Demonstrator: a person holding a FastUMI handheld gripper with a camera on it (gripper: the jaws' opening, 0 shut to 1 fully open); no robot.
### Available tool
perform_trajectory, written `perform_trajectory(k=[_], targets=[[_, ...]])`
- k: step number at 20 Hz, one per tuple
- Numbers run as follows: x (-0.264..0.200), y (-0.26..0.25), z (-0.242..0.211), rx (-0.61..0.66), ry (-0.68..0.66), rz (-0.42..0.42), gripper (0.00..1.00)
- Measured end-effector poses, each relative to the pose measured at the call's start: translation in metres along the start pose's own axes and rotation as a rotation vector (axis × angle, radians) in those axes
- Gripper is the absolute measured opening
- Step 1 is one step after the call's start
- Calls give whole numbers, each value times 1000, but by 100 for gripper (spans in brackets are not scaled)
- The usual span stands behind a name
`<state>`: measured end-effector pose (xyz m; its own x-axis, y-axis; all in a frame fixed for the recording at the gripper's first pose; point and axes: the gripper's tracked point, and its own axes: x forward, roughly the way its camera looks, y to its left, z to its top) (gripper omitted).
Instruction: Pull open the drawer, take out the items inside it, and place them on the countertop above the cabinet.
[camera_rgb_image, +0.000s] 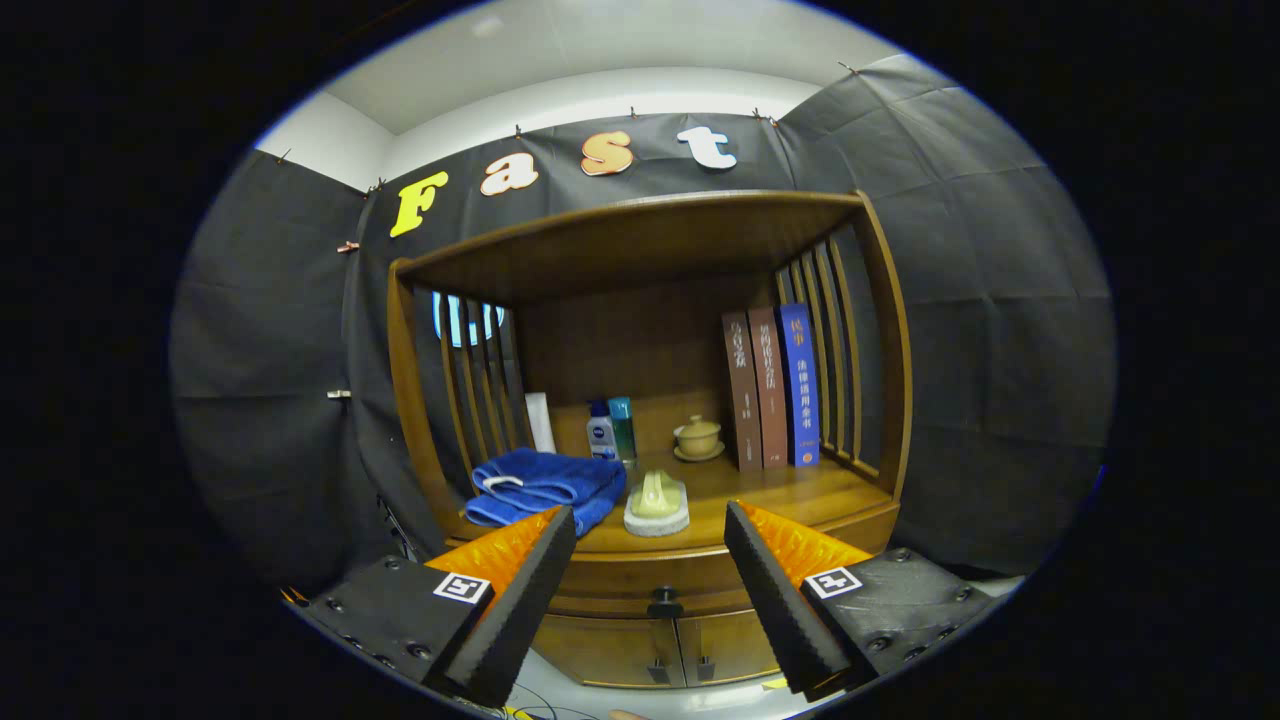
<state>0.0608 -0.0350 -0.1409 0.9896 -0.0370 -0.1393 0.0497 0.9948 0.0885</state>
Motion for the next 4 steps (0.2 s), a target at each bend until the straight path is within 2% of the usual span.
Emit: perform_trajectory(k=[4], targets=[[-27, 4, 66, -57, -31, -29, 98]])
